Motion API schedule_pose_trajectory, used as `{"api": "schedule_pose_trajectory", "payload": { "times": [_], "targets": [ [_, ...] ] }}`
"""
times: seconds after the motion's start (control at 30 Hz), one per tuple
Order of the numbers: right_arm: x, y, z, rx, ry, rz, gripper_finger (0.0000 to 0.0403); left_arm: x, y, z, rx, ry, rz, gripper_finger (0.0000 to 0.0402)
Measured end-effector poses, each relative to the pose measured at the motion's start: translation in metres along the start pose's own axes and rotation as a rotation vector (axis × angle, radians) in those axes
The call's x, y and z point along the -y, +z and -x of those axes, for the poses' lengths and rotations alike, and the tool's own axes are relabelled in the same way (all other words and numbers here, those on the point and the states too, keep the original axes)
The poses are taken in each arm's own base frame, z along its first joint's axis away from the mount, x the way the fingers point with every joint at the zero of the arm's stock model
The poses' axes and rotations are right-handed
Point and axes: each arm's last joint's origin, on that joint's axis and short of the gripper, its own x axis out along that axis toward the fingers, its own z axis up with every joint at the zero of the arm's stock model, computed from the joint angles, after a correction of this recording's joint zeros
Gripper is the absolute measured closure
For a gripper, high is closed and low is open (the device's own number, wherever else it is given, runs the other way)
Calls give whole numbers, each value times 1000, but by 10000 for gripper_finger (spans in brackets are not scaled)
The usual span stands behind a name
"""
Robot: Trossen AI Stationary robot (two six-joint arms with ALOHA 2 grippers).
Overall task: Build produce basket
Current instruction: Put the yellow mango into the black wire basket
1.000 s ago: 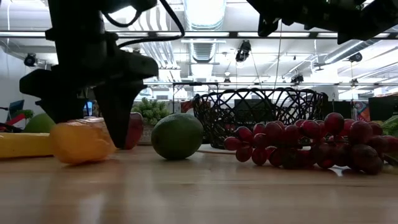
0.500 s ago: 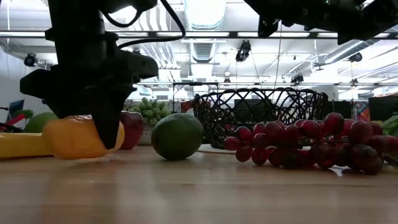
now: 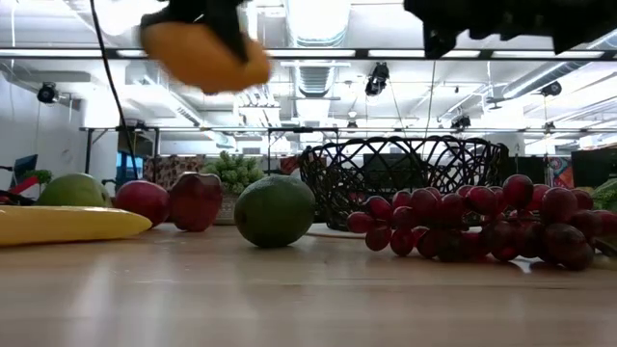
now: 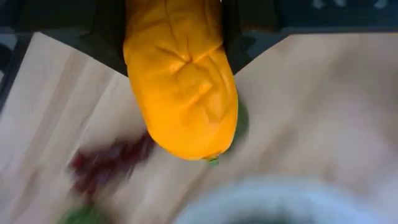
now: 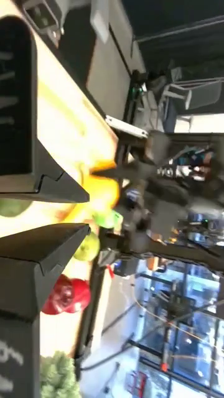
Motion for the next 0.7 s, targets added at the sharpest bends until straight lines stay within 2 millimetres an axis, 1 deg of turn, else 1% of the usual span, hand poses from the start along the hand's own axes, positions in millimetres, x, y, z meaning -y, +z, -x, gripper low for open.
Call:
{"api": "schedule_pose_trajectory", "payload": {
  "times": [0.07,0.17,0.27,0.4,0.53,0.63,0.7],
  "targets": [
    [-2,0,6,-20,15,-17,349,0,15,8,88,-22,-89,253],
    [-5,-1,12,-9,23,-24,349,-3,36,11,195,-38,-234,253],
    [-9,-1,15,41,34,-7,349,-9,56,7,289,-57,-348,247],
    [-12,1,19,77,46,-1,349,-23,84,-3,373,-67,-450,239],
    [-15,2,20,86,57,1,349,-39,107,-15,431,-47,-487,236],
    [-16,2,20,88,65,2,349,-53,122,-24,470,-17,-461,235],
    [-17,3,20,90,67,2,349,-62,131,-33,487,3,-435,235]
  ]
}}
